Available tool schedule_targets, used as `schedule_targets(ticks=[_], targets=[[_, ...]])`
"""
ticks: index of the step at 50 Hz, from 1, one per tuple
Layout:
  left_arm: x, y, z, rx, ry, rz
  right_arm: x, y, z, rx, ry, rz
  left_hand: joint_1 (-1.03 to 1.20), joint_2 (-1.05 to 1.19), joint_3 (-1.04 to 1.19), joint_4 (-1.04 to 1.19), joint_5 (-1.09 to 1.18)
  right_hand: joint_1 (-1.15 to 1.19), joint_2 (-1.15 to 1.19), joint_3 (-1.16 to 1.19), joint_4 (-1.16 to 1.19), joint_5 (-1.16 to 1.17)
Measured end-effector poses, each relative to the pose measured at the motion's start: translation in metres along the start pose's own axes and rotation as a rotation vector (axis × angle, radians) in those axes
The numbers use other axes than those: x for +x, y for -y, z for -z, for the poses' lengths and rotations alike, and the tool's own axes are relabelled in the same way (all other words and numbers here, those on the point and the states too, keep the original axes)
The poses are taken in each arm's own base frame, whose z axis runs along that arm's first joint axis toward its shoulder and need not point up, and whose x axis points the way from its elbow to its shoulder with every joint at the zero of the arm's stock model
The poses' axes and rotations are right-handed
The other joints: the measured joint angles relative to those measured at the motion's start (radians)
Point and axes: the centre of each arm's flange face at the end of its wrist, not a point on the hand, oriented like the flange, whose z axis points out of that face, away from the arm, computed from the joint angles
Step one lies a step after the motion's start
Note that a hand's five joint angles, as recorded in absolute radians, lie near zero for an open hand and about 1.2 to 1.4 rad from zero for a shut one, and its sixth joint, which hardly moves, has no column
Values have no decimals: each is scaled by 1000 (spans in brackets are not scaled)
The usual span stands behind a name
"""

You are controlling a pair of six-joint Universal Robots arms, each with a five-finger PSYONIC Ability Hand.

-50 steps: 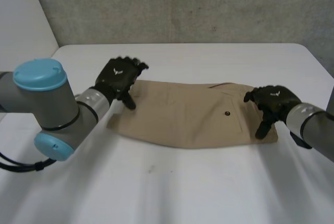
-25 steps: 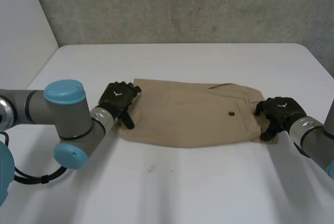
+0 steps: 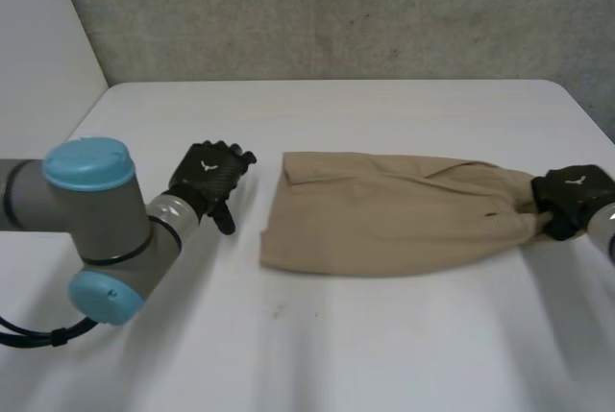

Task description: Fold the shorts.

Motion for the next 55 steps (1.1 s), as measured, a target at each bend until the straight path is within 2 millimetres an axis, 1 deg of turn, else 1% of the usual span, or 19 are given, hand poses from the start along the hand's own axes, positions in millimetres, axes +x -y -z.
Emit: schedule_targets(ticks=[6, 12, 15, 17, 18, 19, 20, 22, 23, 27, 32, 34, 35, 37, 41, 43, 44, 47, 55], targets=[[-7, 22, 20, 46, 18, 1, 21, 17, 6, -20, -23, 173, 0, -2, -2, -2, -2, 28, 0, 0, 0, 9], [-11, 33, 29, 71, 31, -2, 6, 54, 13, 48, 14, 260, 0, -2, -2, -2, -3, 52, 0, 2, 0, 21], [-12, 38, 36, 82, 37, -3, -35, 102, 26, 178, 96, 338, 0, -2, -2, -2, -2, 53, 0, 4, 2, 27], [-12, 38, 36, 83, 37, -4, -42, 108, 29, 199, 110, 348, 0, -2, -2, -2, -3, 53, 0, 4, 2, 27], [-11, 38, 39, 83, 36, -4, -69, 125, 35, 265, 164, 385, 0, -2, -2, -2, -3, 54, 0, 4, 3, 27], [-11, 38, 39, 83, 36, -4, -69, 125, 35, 265, 164, 385, 0, -2, -2, -2, -3, 54, 0, 4, 3, 27], [-10, 38, 40, 80, 34, -4, -97, 138, 40, 324, 219, 424, 0, -2, -2, -2, -3, 58, 0, 4, 4, 27], [-10, 37, 41, 79, 33, -4, -107, 142, 43, 344, 239, 439, 0, -2, -2, -2, -3, 58, 0, 4, 4, 27], [-9, 37, 42, 76, 31, -3, -133, 149, 48, 388, 289, 480, 0, -2, -2, -2, -3, 58, 0, 4, 4, 27], [-7, 33, 44, 65, 25, -2, -210, 147, 62, 486, 442, 617, 0, -2, -2, -2, -3, 63, 0, 4, 6, 31], [-6, 31, 45, 59, 22, -1, -263, 128, 74, 536, 564, 727, 0, -2, -2, -2, -3, 59, -9, -4, -3, 26], [-6, 31, 45, 59, 22, -1, -275, 122, 76, 548, 593, 752, 0, -2, -2, -2, -3, -122, -229, -234, -215, -162], [-6, 32, 45, 61, 22, -1, -281, 119, 77, 556, 605, 763, 0, -2, -2, -2, -3, -400, -495, -493, -490, -434], [-7, 33, 44, 68, 25, -2, -282, 120, 77, 567, 599, 756, 0, -2, -2, -2, -3, -644, -822, -821, -807, -739], [-8, 37, 43, 80, 28, -4, -276, 127, 78, 577, 575, 721, -2, -2, -2, -2, -3, -644, -822, -821, -807, -739], [-10, 45, 40, 112, 37, -7, -252, 145, 79, 578, 514, 602, -2, -2, -2, -2, -3, -644, -822, -821, -807, -739], [-11, 51, 39, 136, 42, -5, -234, 154, 78, 565, 484, 515, -2, -2, -2, -2, -3, -711, -959, -971, -961, -886], [-12, 64, 35, 185, 49, 9, -202, 164, 77, 527, 436, 350, -1, -2, -2, -2, -3, -711, -959, -971, -961, -886], [-1, 100, 24, 312, 31, 158, -126, 160, 68, 388, 322, -41, 0, 0, 0, 0, 0, -711, -959, -971, -961, -886]])
